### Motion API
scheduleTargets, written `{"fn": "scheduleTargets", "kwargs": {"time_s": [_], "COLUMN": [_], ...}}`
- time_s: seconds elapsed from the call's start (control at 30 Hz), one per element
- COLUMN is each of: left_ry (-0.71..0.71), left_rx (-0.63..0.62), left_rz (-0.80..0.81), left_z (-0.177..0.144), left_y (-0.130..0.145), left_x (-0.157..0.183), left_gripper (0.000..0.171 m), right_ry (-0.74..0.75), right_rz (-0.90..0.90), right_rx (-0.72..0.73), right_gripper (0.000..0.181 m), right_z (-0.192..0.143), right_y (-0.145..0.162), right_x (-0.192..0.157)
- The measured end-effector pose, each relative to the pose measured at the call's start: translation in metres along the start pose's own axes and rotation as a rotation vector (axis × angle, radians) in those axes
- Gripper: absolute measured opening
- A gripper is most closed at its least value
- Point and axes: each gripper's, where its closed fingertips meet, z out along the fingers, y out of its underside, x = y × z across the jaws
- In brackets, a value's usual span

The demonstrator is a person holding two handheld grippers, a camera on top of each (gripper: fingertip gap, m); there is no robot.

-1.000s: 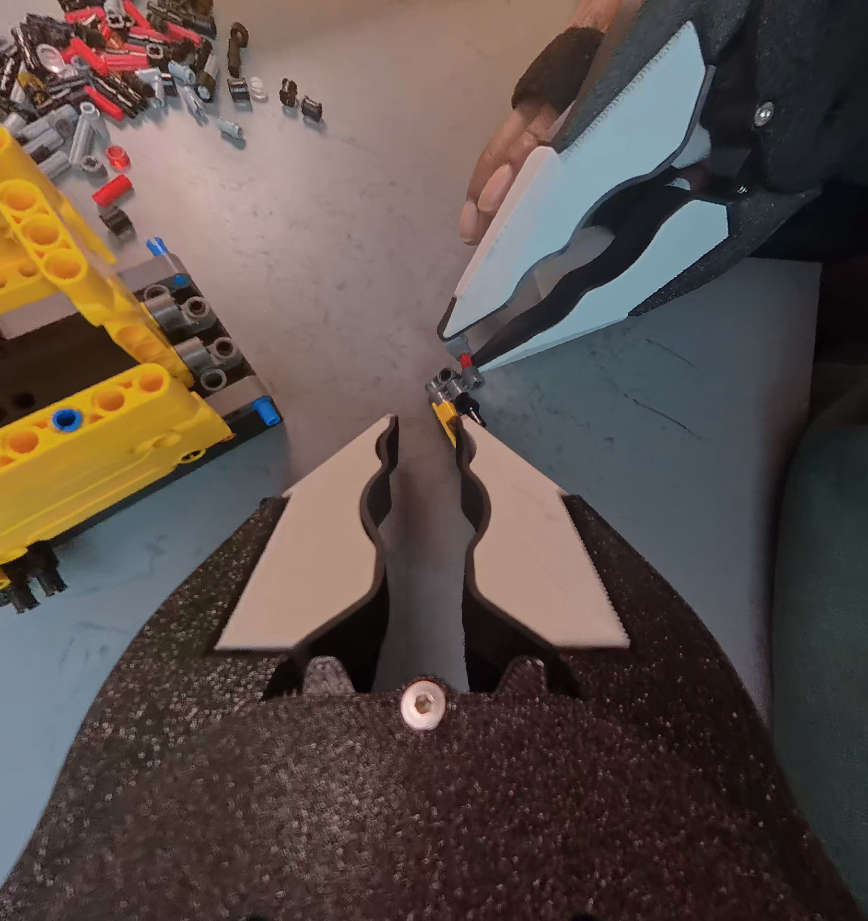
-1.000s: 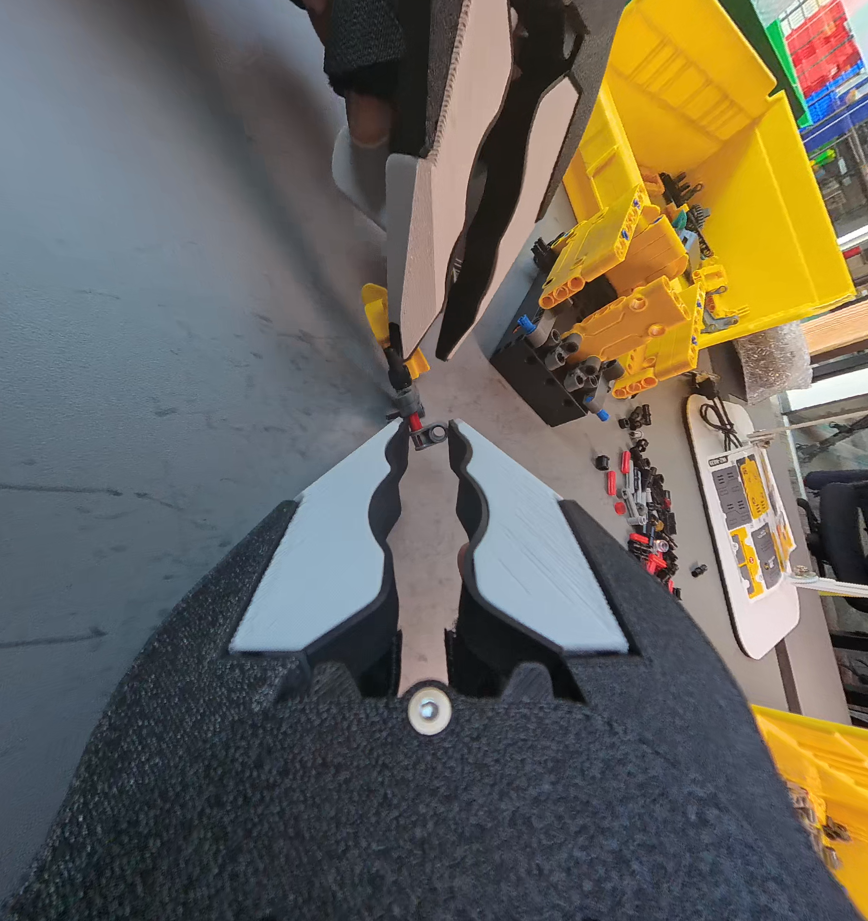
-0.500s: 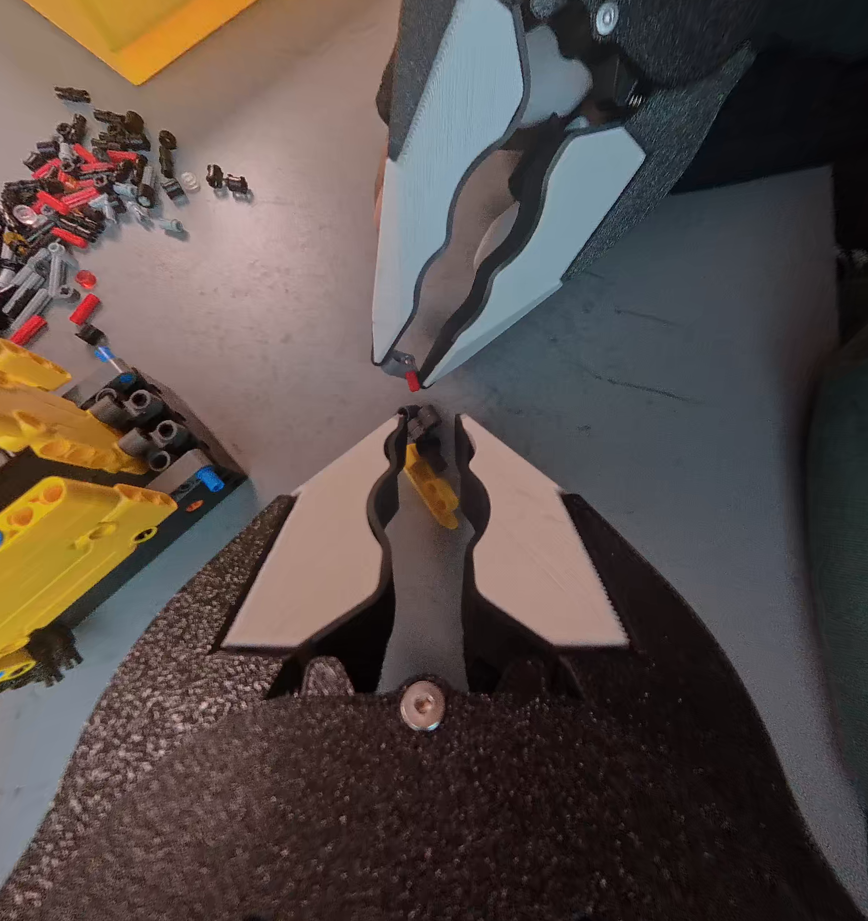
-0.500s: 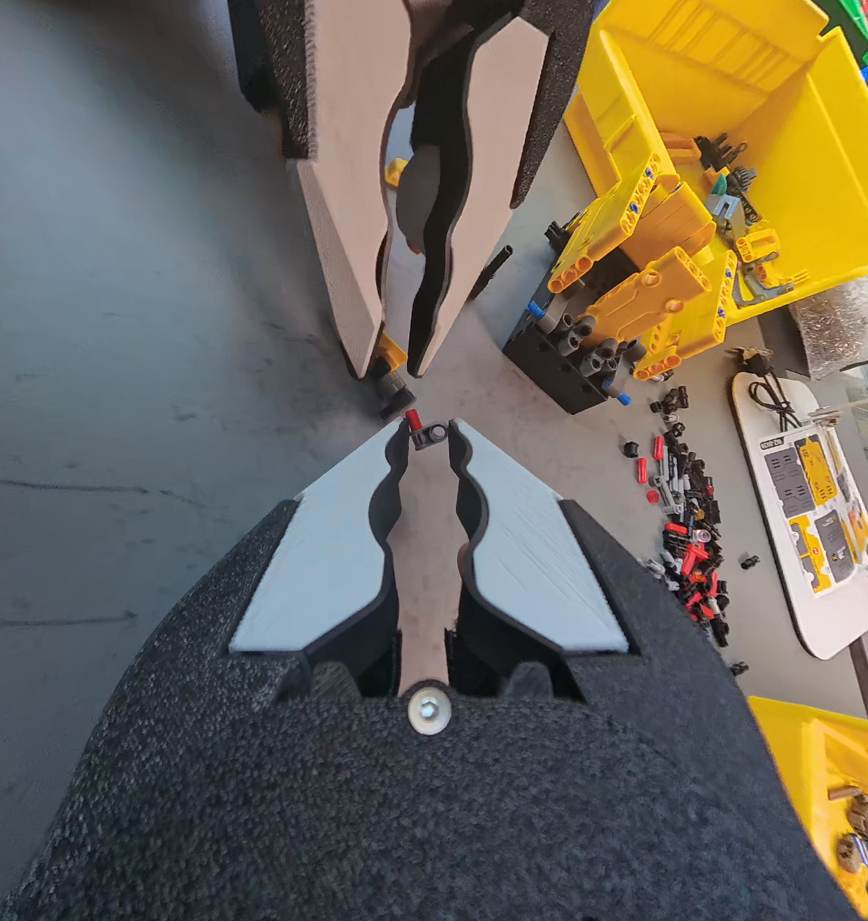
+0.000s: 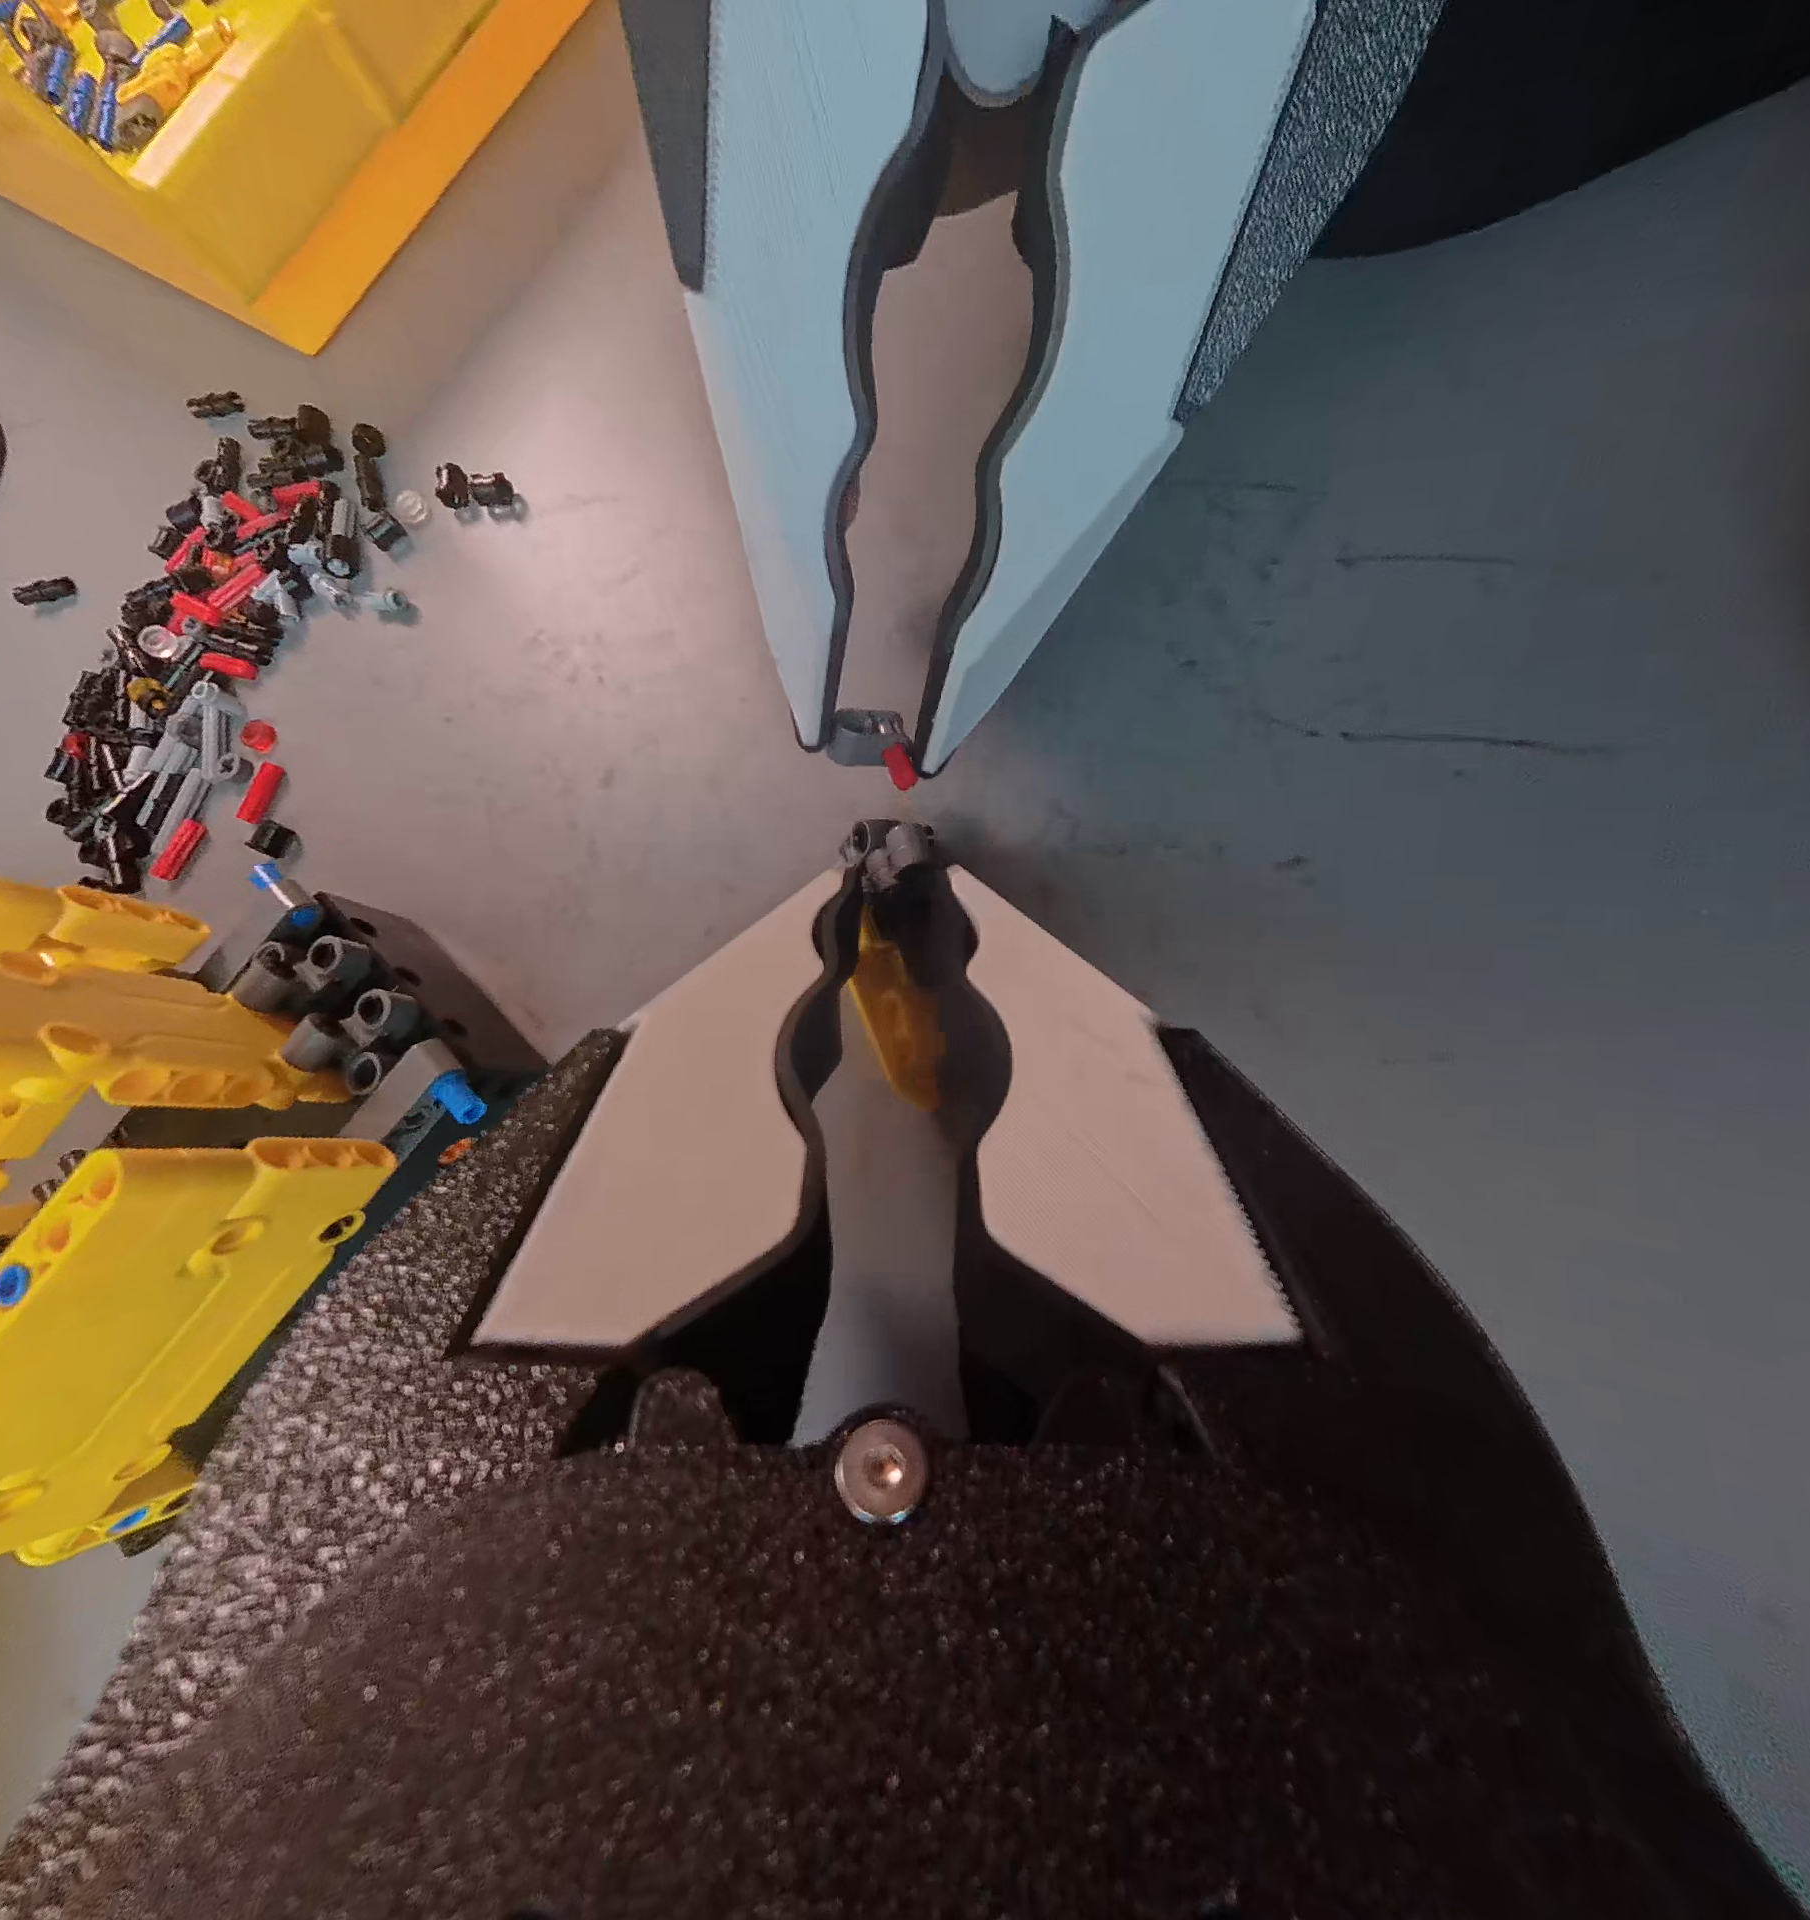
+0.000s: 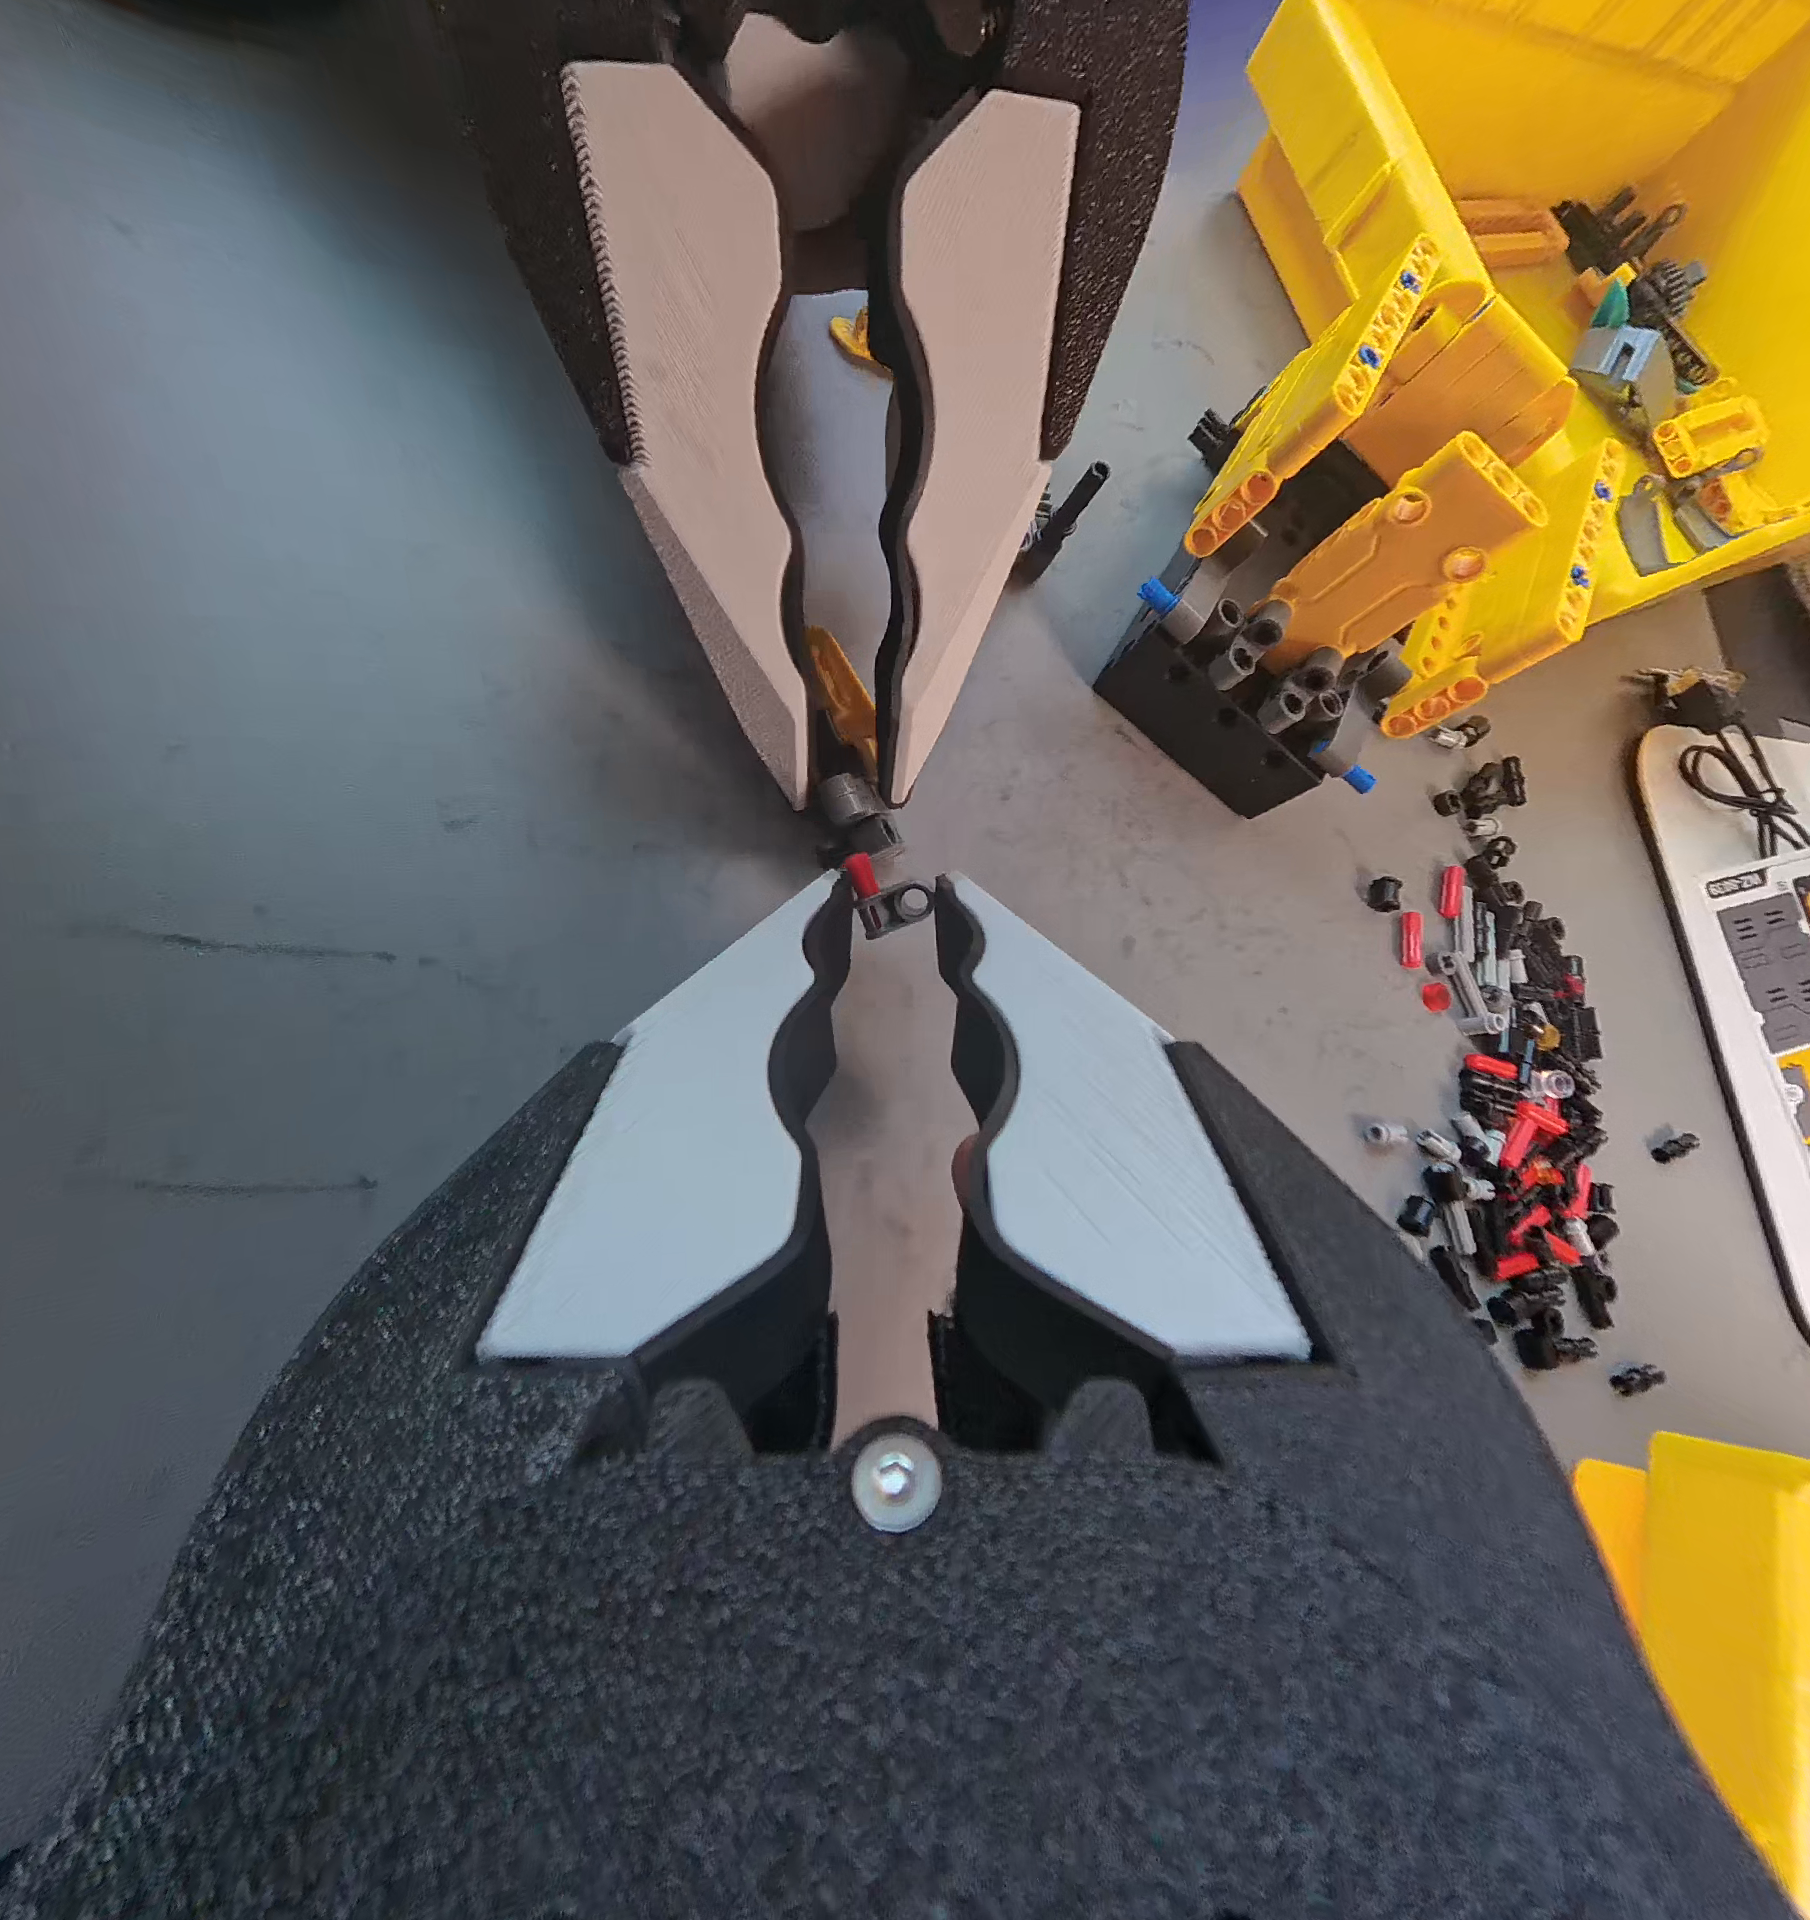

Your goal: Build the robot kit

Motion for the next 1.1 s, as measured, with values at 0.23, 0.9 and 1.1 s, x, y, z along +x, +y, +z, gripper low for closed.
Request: {"fn": "scheduleTargets", "kwargs": {"time_s": [0.23,0.9,1.1], "left_ry": [0.142,0.666,0.828], "left_rx": [0.238,0.470,0.465], "left_rz": [-0.272,-0.768,-0.840], "left_z": [-0.027,-0.062,-0.068], "left_y": [-0.034,-0.065,-0.067], "left_x": [-0.005,0.005,0.017], "left_gripper": [0.011,0.003,0.002], "right_ry": [0.053,0.058,0.033], "right_rz": [0.009,-0.042,-0.116], "right_rx": [0.131,0.421,0.467], "right_gripper": [0.015,0.016,0.017], "right_z": [-0.015,-0.044,-0.050], "right_y": [-0.021,-0.067,-0.073], "right_x": [0.012,0.007,-0.005]}}
